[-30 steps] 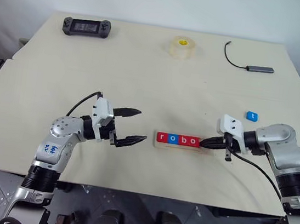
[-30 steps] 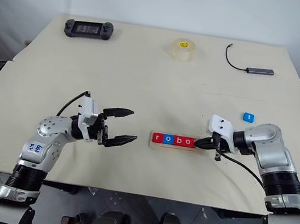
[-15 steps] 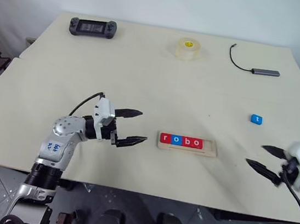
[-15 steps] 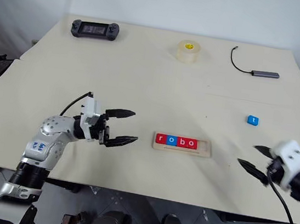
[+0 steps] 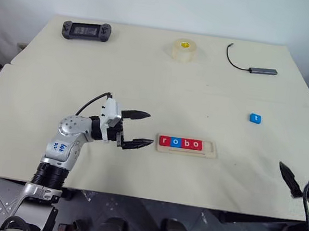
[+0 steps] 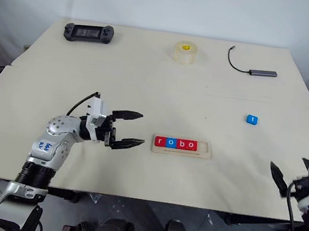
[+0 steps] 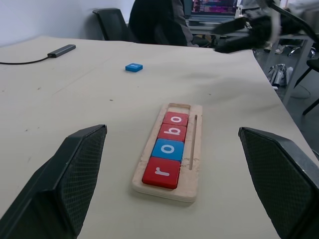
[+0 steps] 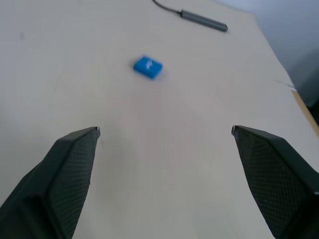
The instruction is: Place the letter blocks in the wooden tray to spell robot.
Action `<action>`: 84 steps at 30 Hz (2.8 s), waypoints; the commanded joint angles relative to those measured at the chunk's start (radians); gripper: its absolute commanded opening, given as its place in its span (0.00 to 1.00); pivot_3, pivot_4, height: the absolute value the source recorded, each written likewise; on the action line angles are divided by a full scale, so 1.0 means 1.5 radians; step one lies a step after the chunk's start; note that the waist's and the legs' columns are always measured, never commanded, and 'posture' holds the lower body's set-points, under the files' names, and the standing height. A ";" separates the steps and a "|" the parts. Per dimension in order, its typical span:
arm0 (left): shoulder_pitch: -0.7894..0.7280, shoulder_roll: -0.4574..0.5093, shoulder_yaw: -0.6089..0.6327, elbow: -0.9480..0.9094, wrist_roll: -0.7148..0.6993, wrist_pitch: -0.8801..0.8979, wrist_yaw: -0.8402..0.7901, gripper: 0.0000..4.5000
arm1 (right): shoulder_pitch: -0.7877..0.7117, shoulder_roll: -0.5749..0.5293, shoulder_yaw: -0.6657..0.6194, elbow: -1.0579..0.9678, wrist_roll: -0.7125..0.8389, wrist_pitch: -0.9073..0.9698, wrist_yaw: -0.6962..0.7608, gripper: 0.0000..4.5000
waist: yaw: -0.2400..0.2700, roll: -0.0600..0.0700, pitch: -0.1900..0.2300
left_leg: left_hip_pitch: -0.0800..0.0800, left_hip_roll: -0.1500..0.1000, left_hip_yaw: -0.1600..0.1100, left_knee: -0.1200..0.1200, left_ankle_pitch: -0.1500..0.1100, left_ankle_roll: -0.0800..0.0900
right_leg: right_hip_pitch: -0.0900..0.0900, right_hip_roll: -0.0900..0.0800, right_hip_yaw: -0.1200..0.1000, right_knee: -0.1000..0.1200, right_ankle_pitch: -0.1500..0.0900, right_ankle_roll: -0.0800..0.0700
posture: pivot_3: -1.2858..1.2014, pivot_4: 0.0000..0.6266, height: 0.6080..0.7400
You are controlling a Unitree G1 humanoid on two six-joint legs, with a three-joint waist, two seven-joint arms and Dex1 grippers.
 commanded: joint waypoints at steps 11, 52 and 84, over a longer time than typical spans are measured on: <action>0.002 -0.012 0.009 -0.016 -0.001 -0.016 0.019 1.00 | -0.470 -0.023 0.219 0.385 -0.088 0.178 -0.187 0.99 | -0.001 0.000 0.000 | 0.001 0.000 0.000 -0.002 0.000 0.000 | 0.001 0.000 -0.001 -0.002 0.000 0.000 | 0.52 0.24 1.00; 0.016 0.003 0.010 -0.036 -0.010 0.001 0.003 1.00 | -0.177 0.201 0.173 -0.276 0.023 0.601 -0.413 0.54 | -0.001 0.001 0.000 | -0.005 -0.001 -0.002 -0.001 0.000 0.000 | -0.004 0.000 -0.001 0.000 0.001 0.000 | 0.52 0.24 1.00; 0.036 0.013 0.025 -0.065 -0.014 -0.020 0.009 1.00 | -0.551 -0.225 0.531 0.652 -0.212 -0.236 0.517 0.77 | 0.000 0.000 0.000 | -0.004 -0.001 -0.001 -0.001 0.000 0.002 | -0.001 -0.001 -0.002 -0.006 0.001 0.001 | 0.52 0.24 1.00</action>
